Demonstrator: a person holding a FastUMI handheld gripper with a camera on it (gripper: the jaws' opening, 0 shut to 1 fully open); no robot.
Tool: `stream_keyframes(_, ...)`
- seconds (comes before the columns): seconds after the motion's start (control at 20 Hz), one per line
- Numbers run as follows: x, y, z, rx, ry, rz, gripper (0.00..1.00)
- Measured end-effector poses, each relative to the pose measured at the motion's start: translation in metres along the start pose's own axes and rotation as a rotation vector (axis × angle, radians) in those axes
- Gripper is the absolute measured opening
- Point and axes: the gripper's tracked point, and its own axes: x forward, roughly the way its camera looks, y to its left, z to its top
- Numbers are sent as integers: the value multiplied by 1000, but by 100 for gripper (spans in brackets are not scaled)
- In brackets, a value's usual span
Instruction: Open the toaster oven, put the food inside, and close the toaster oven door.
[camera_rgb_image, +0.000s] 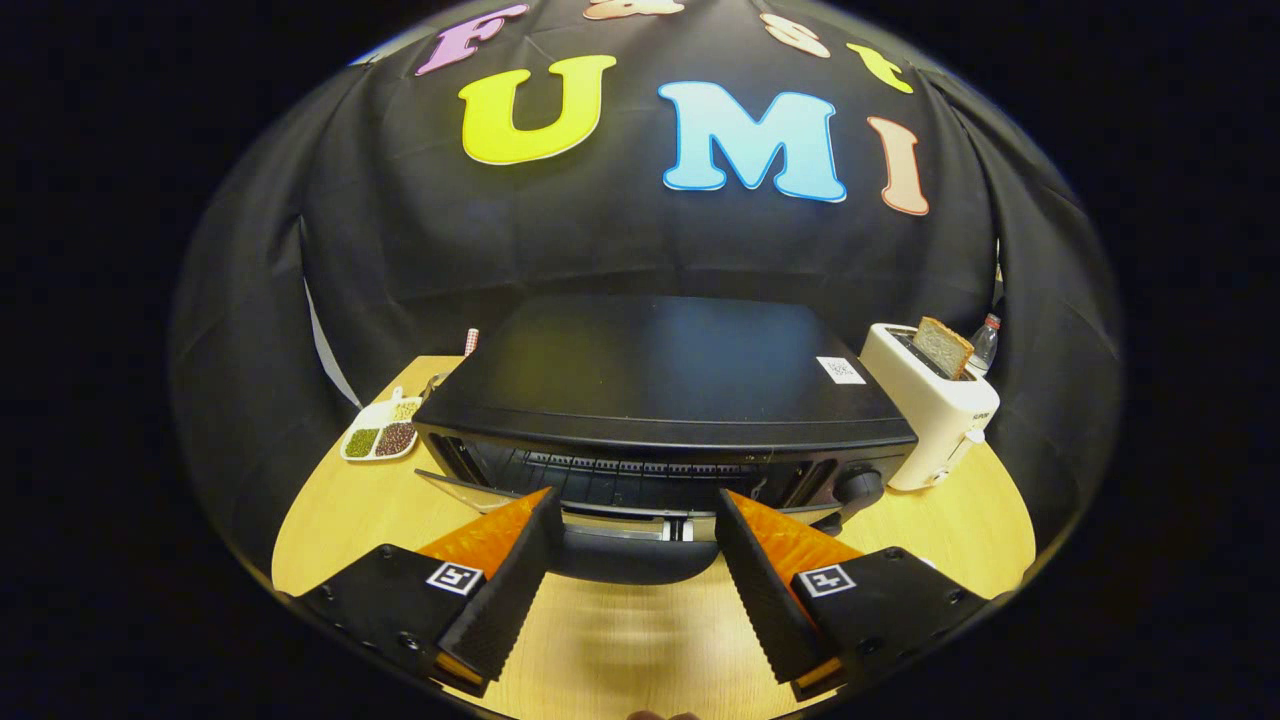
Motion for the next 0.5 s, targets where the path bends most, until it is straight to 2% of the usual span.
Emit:
stream_keyframes(0.1,-6,1,-10,33,17,5,99)
stream_keyframes(0.5,-24,5,-47,-6,52,7,99)
